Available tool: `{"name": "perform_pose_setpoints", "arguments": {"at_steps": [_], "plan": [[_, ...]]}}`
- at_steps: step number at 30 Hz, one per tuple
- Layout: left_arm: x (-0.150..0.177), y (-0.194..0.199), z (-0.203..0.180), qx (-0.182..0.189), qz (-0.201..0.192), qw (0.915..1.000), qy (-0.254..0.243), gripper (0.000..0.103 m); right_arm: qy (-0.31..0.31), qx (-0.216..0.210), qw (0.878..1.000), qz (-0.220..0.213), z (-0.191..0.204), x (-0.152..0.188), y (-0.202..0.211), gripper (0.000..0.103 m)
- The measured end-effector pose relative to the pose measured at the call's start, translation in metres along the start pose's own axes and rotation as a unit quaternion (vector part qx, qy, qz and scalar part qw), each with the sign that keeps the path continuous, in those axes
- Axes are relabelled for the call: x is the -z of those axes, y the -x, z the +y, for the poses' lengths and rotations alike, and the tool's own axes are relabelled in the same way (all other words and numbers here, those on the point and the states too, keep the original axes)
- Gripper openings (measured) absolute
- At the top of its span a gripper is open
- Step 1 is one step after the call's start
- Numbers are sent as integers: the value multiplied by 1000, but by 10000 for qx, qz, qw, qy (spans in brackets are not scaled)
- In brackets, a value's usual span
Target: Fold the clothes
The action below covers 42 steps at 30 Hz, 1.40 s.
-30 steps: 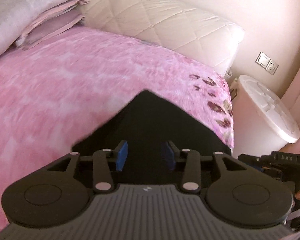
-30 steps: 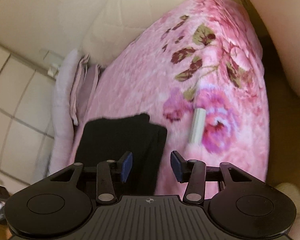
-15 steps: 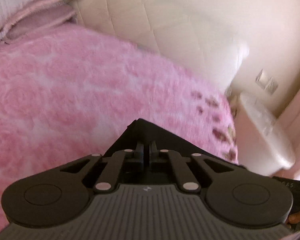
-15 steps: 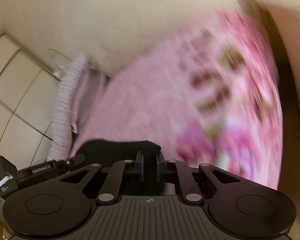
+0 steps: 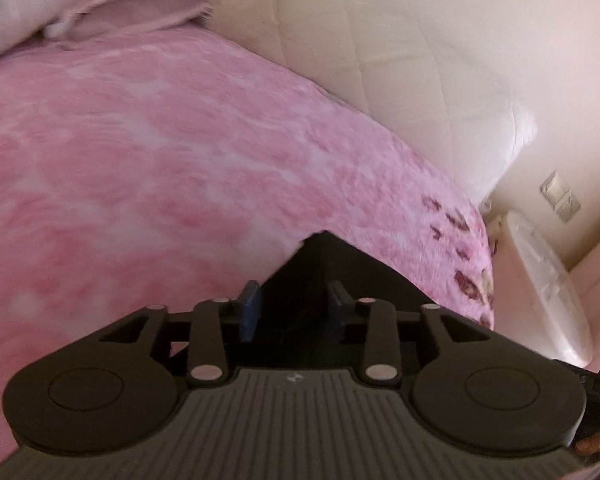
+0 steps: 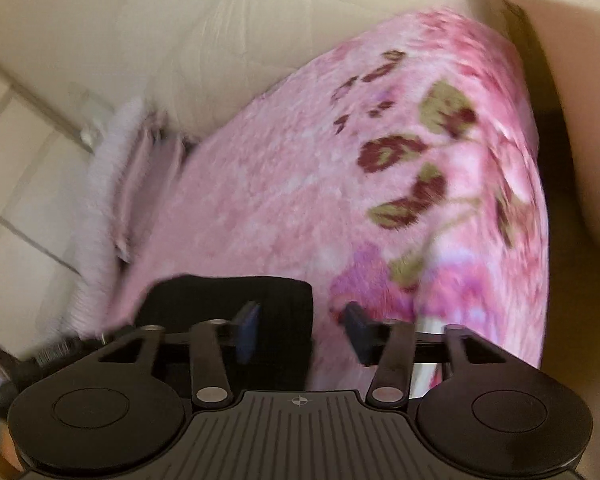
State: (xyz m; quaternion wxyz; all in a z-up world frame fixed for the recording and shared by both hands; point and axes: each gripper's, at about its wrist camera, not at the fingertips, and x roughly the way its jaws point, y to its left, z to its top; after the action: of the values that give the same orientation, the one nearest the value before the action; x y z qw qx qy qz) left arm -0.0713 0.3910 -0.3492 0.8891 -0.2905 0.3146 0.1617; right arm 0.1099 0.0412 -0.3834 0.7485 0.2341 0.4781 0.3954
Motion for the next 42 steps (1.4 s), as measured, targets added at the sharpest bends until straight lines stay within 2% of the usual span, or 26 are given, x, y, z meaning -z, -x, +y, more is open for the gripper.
{"name": "perform_pose_setpoints", "arguments": {"at_steps": [2, 5, 8, 10, 12, 14, 18, 20, 22, 25, 27, 29, 32, 33, 34, 38, 42], "plan": [[12, 29, 15, -66, -18, 9996, 283, 40, -467, -261, 9985, 136, -8, 11, 21, 58], [45, 70, 44, -158, 74, 9949, 994, 42, -1031, -515, 9921, 494, -17, 42, 45, 66], [81, 96, 75, -28, 58, 9790, 2035, 43, -1218, -548, 9865, 949, -13, 79, 51, 67], [97, 95, 86, 236, 117, 9663, 2560, 43, -1195, -474, 9849, 1163, -6, 97, 48, 68], [104, 92, 87, 418, 66, 9571, 2865, 43, -1314, -415, 9832, 1199, -2, 108, 47, 68], [106, 84, 86, 650, -6, 9532, 2954, 45, -1420, -366, 9830, 1106, 0, 114, 48, 68], [106, 62, 83, 490, 69, 9476, 3154, 45, -1641, -273, 9803, 1068, 4, 120, 46, 68], [107, 59, 82, 479, 13, 9460, 3207, 45, -1860, -353, 9778, 898, 2, 124, 54, 68], [111, 59, 79, 474, -6, 9466, 3190, 45, -1984, -431, 9765, 716, -2, 129, 64, 68], [112, 60, 78, 434, -25, 9489, 3125, 45, -2467, -677, 9654, 503, -12, 137, 74, 68], [113, 60, 78, 422, -37, 9493, 3115, 45, -2465, -746, 9651, 484, -9, 136, 73, 69], [115, 61, 77, 407, -45, 9497, 3105, 45, -2239, -829, 9685, 708, 0, 136, 61, 71], [117, 58, 75, 443, -64, 9506, 3073, 45, -1750, -527, 9793, 871, 9, 135, 35, 70], [119, 57, 74, 480, -72, 9515, 3039, 42, -1615, -528, 9819, 837, 10, 132, 31, 53], [120, 57, 73, 517, -80, 9524, 3005, 32, -1450, -530, 9846, 827, 12, 128, 28, 19], [124, 64, 57, 567, -156, 9623, 2654, 26, -703, -491, 9927, 847, 26, 92, 37, 15], [148, 66, 34, 1179, 107, 9536, 2767, 23, 188, -257, 9991, 274, 33, 48, 62, 14]]}}
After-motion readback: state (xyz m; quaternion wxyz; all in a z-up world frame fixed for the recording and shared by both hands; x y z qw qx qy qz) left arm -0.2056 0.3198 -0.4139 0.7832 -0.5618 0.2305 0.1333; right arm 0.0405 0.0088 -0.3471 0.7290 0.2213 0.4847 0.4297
